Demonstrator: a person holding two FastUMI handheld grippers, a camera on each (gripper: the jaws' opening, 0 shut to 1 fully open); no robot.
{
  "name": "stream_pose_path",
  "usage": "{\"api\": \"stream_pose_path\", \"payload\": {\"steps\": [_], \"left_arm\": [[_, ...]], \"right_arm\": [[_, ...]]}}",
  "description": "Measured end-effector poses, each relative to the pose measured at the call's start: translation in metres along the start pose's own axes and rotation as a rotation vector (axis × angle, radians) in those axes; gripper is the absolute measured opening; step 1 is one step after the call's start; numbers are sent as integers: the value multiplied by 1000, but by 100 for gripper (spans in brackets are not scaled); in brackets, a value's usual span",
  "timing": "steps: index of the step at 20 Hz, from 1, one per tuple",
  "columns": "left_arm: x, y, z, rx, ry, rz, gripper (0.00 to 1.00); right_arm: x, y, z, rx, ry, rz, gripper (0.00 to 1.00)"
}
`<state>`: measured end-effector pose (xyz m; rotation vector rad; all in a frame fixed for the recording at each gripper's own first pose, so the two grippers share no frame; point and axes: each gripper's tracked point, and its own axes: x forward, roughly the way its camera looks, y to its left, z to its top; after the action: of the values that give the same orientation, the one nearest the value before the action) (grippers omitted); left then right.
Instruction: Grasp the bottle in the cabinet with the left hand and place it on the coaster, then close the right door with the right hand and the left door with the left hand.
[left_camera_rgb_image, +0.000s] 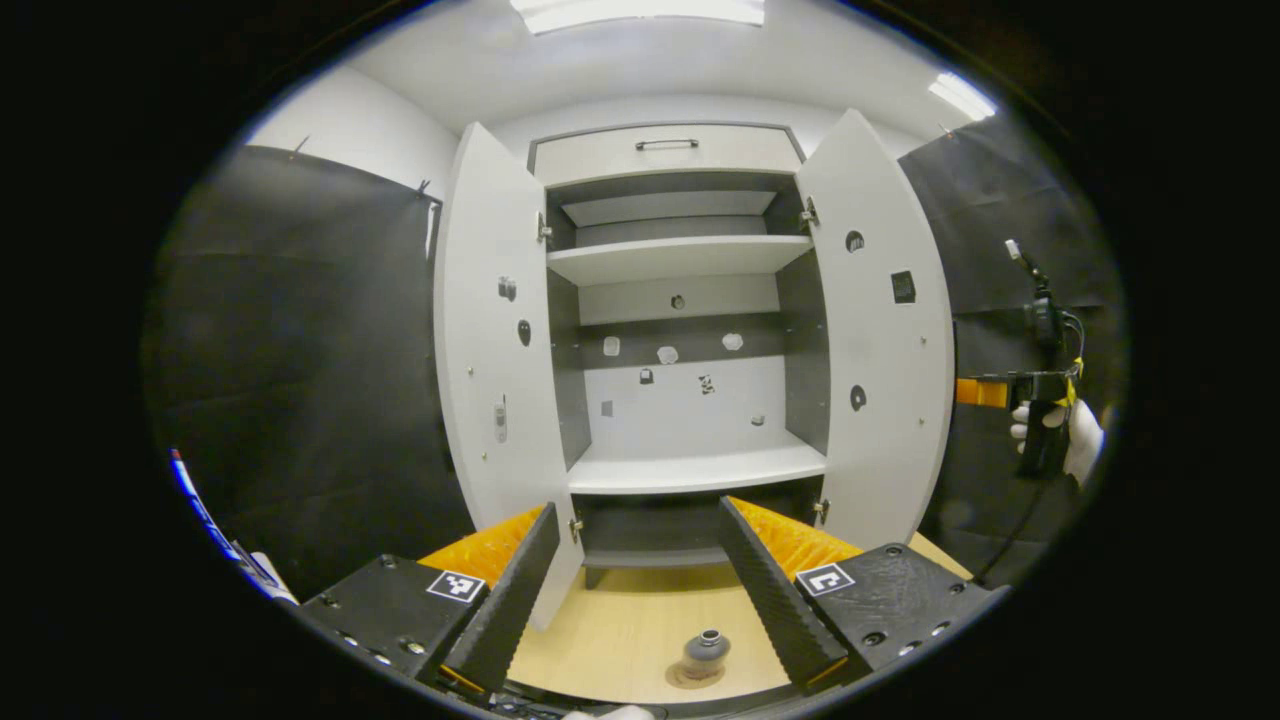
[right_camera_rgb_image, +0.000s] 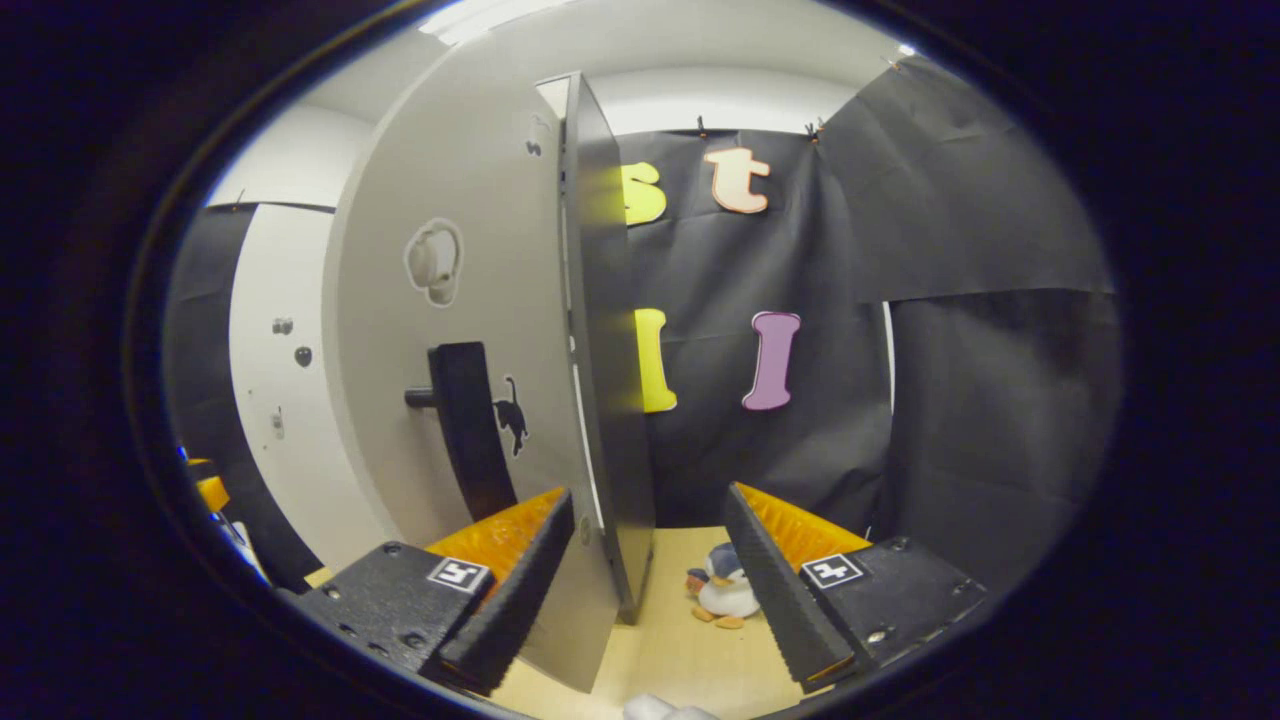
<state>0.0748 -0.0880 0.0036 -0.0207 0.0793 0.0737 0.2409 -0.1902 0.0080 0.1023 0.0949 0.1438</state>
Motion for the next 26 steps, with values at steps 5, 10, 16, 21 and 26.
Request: {"api": "stream_pose_path", "payload": {"steps": [5, 10, 16, 21, 26], "left_arm": [[7, 18, -1, 0, -6, -15, 97], [14, 26, 0, 7, -16, -47, 97], [16, 37, -1, 17, -20, -81, 97], [15, 50, -3, 12, -25, -97, 97], [13, 66, -5, 4, -28, -90, 96]], "right_arm": [[0, 2, -1, -7, 21, -33, 96], [-2, 13, -3, -13, 34, -51, 95], [-4, 55, -7, -18, 36, -47, 95], [7, 93, -7, -15, 33, -43, 95], [17, 133, -4, -27, 15, -21, 90]]}}
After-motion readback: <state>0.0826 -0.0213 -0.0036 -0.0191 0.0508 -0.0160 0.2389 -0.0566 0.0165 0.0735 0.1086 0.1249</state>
